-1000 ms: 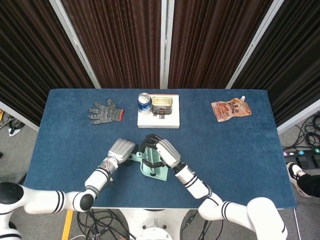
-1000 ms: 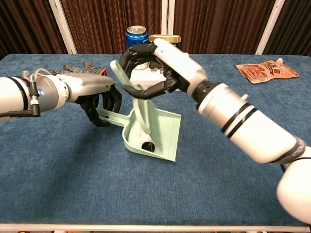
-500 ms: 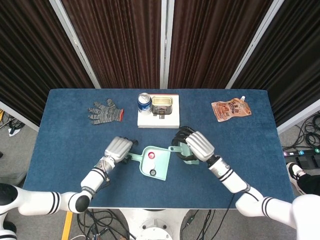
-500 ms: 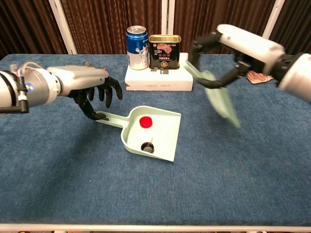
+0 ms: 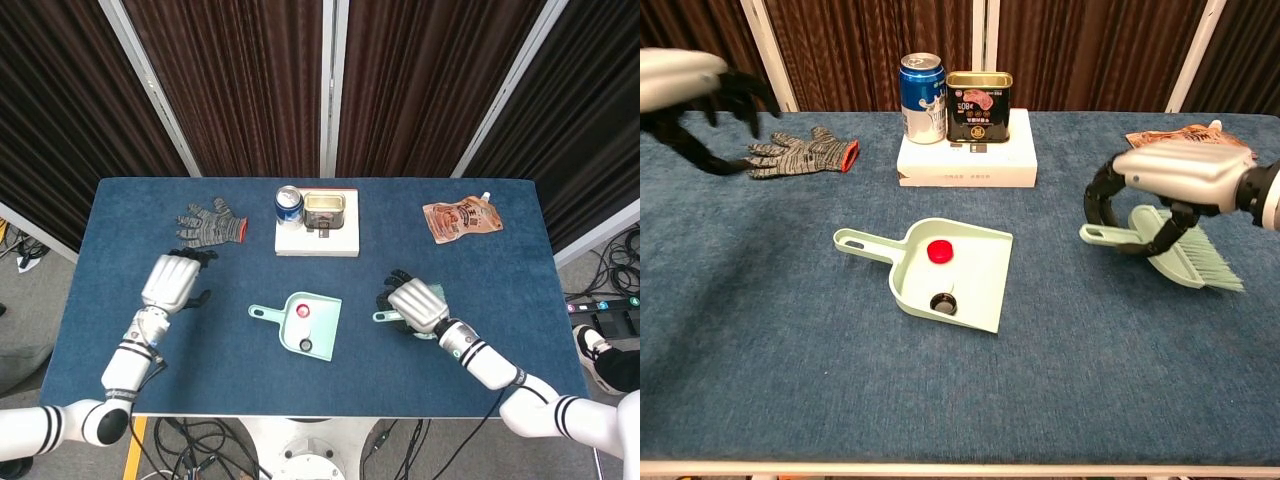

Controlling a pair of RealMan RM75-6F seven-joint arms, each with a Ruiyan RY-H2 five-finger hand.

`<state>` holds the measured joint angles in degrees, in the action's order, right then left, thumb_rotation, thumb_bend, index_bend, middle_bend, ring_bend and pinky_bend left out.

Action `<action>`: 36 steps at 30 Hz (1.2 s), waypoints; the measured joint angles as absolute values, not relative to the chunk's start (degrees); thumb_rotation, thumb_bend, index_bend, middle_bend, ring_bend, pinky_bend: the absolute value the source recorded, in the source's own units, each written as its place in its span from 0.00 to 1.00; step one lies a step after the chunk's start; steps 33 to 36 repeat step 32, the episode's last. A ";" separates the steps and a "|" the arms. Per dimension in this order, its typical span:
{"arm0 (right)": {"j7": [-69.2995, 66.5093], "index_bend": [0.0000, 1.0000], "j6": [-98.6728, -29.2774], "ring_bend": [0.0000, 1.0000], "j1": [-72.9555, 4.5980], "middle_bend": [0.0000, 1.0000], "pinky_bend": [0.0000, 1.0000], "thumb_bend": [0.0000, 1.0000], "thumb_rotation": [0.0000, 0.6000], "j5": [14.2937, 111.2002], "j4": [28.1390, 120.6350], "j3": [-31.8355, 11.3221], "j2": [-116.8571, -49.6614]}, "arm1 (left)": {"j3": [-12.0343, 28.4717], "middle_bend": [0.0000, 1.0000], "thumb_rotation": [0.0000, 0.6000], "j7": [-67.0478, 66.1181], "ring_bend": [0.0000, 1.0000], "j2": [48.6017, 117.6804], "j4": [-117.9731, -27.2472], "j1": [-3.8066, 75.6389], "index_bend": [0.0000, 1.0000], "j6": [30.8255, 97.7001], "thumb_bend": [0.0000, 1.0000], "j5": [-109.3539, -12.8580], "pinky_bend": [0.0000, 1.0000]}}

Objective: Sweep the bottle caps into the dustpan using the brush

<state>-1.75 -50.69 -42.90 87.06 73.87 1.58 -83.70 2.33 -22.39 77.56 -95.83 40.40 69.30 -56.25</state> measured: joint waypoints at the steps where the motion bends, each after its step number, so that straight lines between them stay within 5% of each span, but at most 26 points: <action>1: -0.94 0.26 -50.17 0.07 -42.77 0.33 0.10 0.29 1.00 86.11 73.99 1.53 -83.87 | 2.23 0.35 1.00 -21.52 0.25 76.77 -95.99 39.65 0.25 69.54 0.26 -56.56 0.32; 7: 2.01 0.12 -49.42 0.02 -40.92 0.24 0.09 0.15 1.00 81.61 75.45 0.57 -83.72 | 1.16 0.35 1.00 -15.88 0.24 73.58 -95.70 34.15 0.25 71.95 0.26 -58.98 0.30; 15: -3.35 0.12 -58.86 0.03 -34.95 0.25 0.09 0.32 1.00 79.76 77.37 -1.46 -78.58 | -0.28 0.34 1.00 -9.36 0.24 70.90 -89.46 26.63 0.25 77.10 0.26 -63.14 0.25; 28: -10.70 0.11 -82.45 0.00 -15.87 0.20 0.06 0.33 1.00 79.52 83.81 -0.99 -66.61 | -3.73 0.24 1.00 -6.85 0.13 68.17 -83.58 12.18 0.20 88.11 0.26 -67.82 0.16; 36: -11.47 0.11 -86.18 0.00 -11.25 0.20 0.05 0.33 1.00 80.40 86.54 0.34 -65.29 | -4.17 0.24 1.00 -7.18 0.13 67.94 -85.33 9.03 0.20 90.62 0.26 -69.25 0.16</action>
